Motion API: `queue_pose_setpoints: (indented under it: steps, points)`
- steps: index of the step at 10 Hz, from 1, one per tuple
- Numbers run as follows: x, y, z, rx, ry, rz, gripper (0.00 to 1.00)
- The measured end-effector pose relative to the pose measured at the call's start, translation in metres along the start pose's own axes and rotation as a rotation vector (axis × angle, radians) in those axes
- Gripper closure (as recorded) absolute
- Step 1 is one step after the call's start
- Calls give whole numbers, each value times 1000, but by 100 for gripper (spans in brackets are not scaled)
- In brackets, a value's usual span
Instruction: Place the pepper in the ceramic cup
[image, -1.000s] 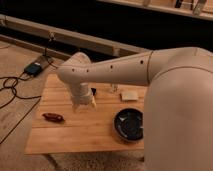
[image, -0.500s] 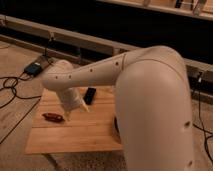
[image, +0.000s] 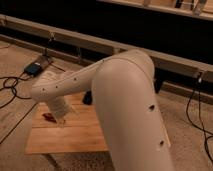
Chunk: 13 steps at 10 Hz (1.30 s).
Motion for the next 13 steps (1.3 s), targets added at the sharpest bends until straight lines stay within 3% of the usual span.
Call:
queue_pose_setpoints:
  steps: [2, 7, 13]
  points:
    - [-19, 5, 13, -24, -21, -93, 35]
    - [-58, 9, 36, -90, -30, -225, 35]
    - [-96, 28, 52, -119, -30, -367, 35]
